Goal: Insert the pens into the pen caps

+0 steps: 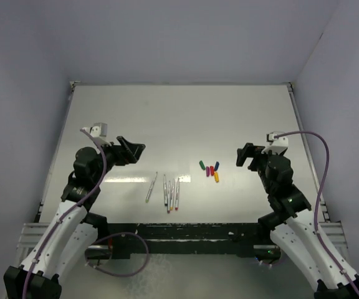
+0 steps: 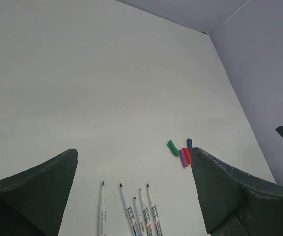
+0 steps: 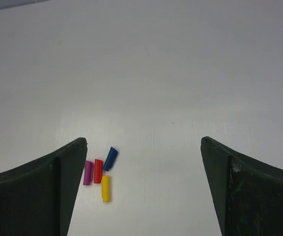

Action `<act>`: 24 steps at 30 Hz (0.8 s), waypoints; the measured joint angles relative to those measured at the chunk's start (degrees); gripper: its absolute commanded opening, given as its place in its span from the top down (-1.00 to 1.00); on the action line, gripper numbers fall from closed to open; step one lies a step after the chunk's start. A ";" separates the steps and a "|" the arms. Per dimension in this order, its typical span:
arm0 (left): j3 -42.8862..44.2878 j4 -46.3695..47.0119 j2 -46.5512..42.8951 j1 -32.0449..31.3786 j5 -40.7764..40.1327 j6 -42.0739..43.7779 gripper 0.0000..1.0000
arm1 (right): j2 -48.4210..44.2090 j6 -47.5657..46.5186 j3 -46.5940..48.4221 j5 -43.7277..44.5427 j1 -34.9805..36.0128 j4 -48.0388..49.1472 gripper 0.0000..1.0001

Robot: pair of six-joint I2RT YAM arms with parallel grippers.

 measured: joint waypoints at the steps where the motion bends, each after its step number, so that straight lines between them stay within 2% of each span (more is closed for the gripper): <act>1: -0.20 -0.02 -0.13 0.00 -0.07 -0.02 -0.98 | 0.13 0.00 0.00 0.00 0.00 -0.11 -0.99; 18: -1.36 -0.22 -1.75 0.00 -2.29 -1.46 -0.98 | 0.00 0.28 0.00 0.02 0.00 -0.26 -0.99; 24: -1.11 1.07 4.26 0.00 1.66 -1.84 -0.98 | -0.39 0.79 -0.02 -0.02 0.00 -0.26 -0.99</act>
